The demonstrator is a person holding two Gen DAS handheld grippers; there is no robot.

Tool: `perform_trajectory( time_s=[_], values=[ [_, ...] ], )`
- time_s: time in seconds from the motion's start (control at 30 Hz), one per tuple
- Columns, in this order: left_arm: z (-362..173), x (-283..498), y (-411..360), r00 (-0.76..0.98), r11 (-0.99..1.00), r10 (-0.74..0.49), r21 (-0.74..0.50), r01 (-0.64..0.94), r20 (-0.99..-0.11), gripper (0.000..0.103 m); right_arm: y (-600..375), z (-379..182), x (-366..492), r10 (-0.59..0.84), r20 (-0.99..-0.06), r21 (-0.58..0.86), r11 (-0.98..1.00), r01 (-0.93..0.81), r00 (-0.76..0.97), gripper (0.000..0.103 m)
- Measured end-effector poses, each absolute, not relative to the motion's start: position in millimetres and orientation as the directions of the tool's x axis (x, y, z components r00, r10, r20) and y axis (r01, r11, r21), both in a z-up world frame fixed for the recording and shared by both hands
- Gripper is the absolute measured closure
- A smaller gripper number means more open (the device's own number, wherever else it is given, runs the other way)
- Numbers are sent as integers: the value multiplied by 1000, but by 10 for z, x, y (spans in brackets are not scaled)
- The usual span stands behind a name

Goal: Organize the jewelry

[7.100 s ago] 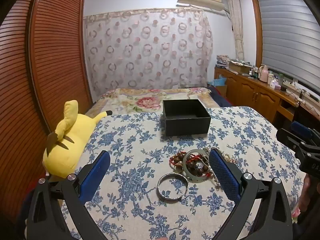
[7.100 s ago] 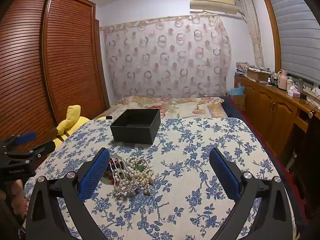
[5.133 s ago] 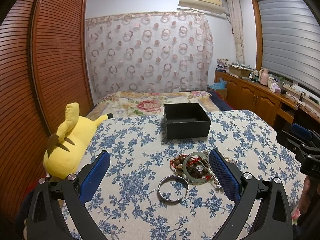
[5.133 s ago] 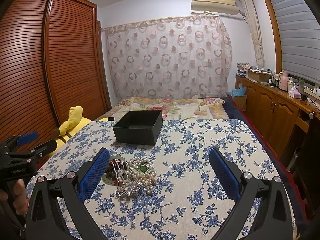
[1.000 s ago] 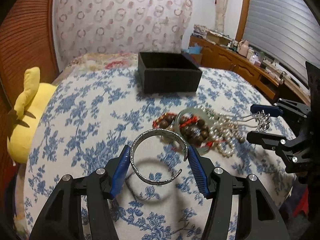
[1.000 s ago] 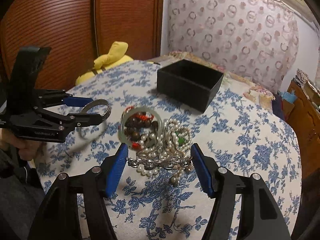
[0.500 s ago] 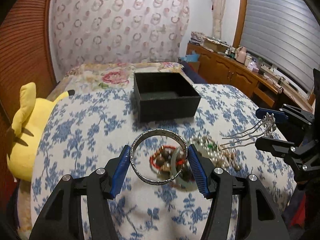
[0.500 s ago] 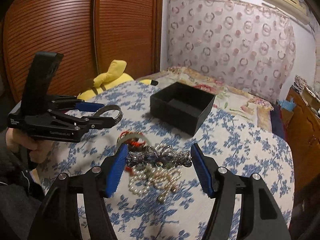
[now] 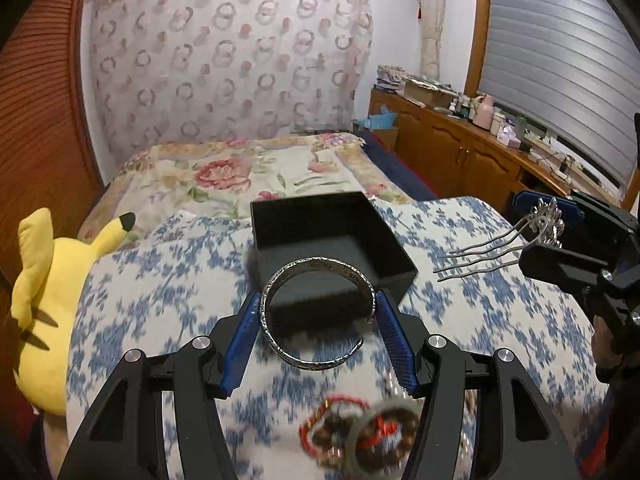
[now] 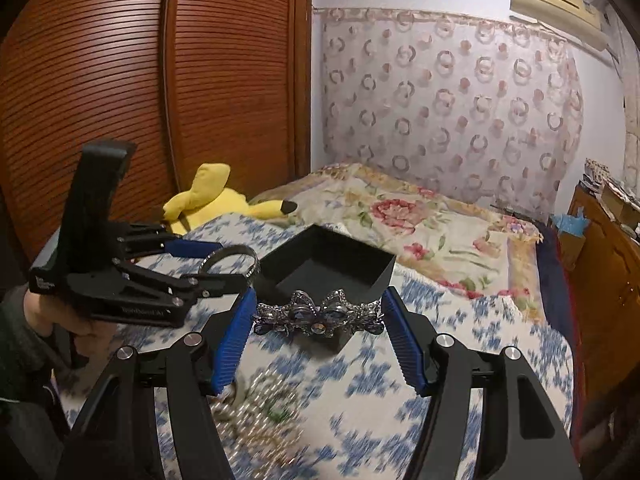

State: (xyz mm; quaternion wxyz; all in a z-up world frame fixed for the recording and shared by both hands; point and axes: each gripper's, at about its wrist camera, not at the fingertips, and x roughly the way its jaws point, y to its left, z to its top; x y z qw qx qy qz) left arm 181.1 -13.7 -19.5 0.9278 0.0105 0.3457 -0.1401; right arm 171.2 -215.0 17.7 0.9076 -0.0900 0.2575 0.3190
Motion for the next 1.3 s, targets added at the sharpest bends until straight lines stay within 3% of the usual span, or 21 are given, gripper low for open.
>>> perform_trajectory(
  time_s=[0.6, 1.3],
  values=[
    [-384, 2522, -208, 673, 963, -241, -86, 255, -699, 47, -1893, -3, 2685, 564, -553, 61, 761, -645, 613, 36],
    [-294, 2133, 296, 725, 985, -162, -61, 164, -669, 40, -1431, -516, 2970, 502, -685, 25, 741, -671, 529, 36]
  ],
)
